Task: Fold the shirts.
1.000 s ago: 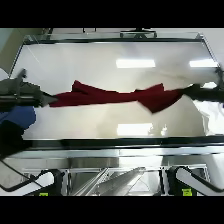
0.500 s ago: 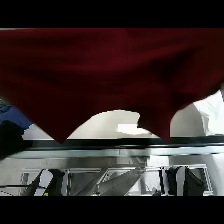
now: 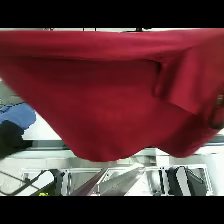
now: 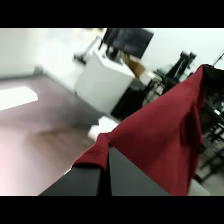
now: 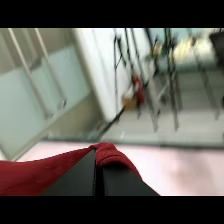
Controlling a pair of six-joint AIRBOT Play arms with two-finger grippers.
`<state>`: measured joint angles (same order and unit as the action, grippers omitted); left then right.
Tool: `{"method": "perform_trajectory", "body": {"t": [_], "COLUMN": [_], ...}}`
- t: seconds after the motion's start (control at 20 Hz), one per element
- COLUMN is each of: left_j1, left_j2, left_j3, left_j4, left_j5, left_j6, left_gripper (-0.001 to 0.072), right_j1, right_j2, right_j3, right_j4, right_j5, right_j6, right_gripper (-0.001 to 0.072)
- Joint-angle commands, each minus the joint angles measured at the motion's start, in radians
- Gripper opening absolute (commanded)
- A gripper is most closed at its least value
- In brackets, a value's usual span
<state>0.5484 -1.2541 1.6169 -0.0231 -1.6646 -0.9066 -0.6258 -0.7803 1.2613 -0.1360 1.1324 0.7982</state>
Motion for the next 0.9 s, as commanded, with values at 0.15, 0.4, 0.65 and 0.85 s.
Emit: {"method": "perform_trajectory", "body": {"t": [0.15, 0.4, 0.65, 0.85], "left_j1": [-0.235, -0.236, -0.254, -0.249], "left_j2": [-0.42, -0.718, -0.933, -0.987], "left_j3": [0.004, 0.065, 0.344, 0.44], "left_j4": [0.348, 0.34, 0.339, 0.377], "left_j5": [0.159, 0.333, 0.319, 0.329], "left_j6": [0.002, 0.027, -0.023, -0.048], "left_gripper": [0.0026, 0.0026, 0.0024, 0.0023], "right_j1": [0.317, 0.346, 0.345, 0.306], "right_j2": [-0.467, -0.862, -1.085, -1.101], "right_j3": [-0.183, -0.146, 0.074, 0.121], "right_j4": [-0.208, 0.067, 0.114, 0.102], "right_j5": [-0.211, -0.309, -0.226, -0.196], "right_j6": [-0.056, -0.24, -0.181, -0.154], "right_gripper": [0.0018, 0.0017, 0.0017, 0.0017]}}
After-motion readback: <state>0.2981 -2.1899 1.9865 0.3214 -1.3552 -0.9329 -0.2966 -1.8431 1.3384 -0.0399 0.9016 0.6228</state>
